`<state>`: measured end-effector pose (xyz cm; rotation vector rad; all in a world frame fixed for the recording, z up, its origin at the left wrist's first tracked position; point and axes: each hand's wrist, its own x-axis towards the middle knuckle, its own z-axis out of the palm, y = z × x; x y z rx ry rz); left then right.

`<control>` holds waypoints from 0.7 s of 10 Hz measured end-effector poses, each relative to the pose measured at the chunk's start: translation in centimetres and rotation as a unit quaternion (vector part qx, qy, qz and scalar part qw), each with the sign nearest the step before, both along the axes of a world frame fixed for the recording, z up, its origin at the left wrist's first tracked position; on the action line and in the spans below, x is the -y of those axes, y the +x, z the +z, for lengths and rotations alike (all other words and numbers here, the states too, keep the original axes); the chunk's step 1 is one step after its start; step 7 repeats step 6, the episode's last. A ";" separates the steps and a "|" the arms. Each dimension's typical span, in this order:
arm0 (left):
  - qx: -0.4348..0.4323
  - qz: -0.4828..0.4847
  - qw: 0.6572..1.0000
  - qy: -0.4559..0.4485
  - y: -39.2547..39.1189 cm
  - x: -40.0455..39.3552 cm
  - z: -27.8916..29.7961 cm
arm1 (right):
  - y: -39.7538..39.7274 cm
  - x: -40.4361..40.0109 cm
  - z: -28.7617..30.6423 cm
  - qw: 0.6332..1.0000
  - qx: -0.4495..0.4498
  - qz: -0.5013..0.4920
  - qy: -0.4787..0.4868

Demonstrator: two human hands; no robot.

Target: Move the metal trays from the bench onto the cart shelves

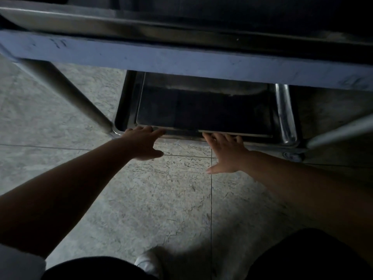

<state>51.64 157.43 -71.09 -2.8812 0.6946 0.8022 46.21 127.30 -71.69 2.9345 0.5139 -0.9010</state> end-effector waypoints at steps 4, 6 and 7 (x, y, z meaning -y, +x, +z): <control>-0.021 0.037 0.999 0.027 -4.2 2.6 1.2 | -2.5 -1.2 1.7 0.994 0.014 -0.095 0.047; 0.019 0.049 0.999 0.008 -8.7 5.0 9.8 | -8.0 -2.5 8.2 0.988 0.016 -0.134 0.071; 0.019 0.049 0.999 0.008 -8.7 5.0 9.8 | -8.0 -2.5 8.2 0.988 0.016 -0.134 0.071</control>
